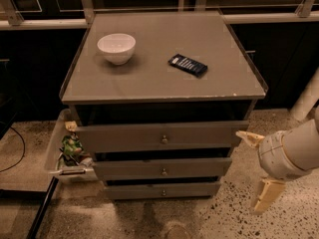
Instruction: Open middle drawer
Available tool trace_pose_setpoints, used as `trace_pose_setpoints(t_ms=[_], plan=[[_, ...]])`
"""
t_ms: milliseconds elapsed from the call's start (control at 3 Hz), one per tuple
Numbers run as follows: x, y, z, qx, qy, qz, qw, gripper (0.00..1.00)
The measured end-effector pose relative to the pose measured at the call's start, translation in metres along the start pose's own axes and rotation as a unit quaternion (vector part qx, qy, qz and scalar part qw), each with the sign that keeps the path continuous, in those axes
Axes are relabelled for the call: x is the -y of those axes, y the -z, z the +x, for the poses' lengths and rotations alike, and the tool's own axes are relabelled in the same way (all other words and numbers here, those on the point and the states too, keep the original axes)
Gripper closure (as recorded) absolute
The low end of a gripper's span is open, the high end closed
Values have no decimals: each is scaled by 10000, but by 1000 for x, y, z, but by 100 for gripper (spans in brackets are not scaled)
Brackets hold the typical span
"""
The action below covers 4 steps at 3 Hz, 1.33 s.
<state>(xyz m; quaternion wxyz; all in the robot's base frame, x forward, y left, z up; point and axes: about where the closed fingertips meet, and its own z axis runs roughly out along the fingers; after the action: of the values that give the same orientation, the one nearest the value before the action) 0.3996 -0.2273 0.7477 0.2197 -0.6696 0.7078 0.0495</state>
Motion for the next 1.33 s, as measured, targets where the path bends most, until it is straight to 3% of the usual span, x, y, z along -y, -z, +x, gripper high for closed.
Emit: trace_pose_setpoints(t_ms=[333,667,1000,1333], plan=[[0,0,0,0,0,0,10000,0],[-5,-31,18,240,-234,-30,9994,0],[-10,-86,49,481,-388,-97,9980,0],[-7,-134,70,706,-301,-94,9970,0]])
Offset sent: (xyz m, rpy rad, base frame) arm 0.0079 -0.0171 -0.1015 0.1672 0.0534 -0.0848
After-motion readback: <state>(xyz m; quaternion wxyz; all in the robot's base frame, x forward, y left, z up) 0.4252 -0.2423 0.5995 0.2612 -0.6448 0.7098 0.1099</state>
